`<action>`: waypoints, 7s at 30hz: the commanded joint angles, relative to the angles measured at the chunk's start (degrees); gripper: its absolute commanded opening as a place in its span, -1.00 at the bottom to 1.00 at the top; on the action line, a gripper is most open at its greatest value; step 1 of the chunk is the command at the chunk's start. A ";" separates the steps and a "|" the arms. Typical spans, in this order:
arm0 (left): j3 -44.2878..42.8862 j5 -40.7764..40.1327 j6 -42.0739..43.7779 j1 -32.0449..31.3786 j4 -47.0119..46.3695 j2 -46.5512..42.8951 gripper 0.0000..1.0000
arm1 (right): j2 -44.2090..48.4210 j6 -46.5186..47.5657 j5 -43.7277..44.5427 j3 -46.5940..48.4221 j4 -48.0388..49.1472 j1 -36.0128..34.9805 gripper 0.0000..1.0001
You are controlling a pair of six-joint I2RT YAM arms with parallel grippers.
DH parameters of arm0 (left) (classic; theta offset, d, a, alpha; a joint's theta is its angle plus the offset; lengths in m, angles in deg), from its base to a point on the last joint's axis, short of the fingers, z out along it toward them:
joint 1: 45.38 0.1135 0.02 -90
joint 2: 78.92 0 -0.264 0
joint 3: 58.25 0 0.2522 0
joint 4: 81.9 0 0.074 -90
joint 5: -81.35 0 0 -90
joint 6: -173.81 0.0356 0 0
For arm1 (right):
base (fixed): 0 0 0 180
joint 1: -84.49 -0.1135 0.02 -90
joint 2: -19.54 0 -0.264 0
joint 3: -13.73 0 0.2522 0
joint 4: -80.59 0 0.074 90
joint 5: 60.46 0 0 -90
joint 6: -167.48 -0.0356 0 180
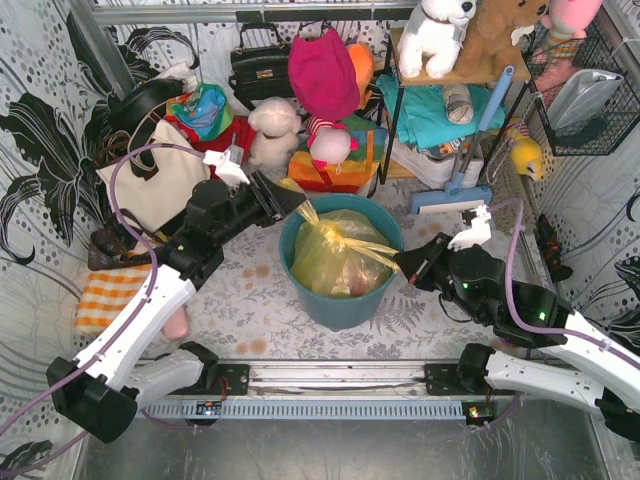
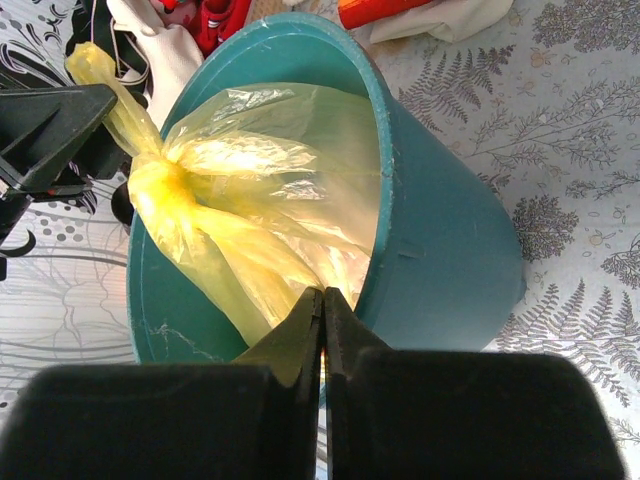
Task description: Tie the trash bag
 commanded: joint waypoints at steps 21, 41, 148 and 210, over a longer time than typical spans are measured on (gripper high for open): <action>-3.04 1.81 5.57 0.62 -0.50 -2.12 -1.00 | -9.95 5.68 0.33 8.14 -2.40 -0.33 -0.46; -4.27 0.42 7.69 0.55 0.25 -1.68 -1.00 | -9.64 8.79 -7.10 8.59 1.53 -0.32 -1.00; -19.67 9.61 16.13 1.52 0.23 21.12 -1.00 | -9.65 22.05 -20.42 9.90 7.50 -0.34 -0.12; -11.27 6.80 17.43 1.56 -0.61 22.51 -1.00 | -13.03 18.64 -25.76 11.21 11.71 0.03 0.01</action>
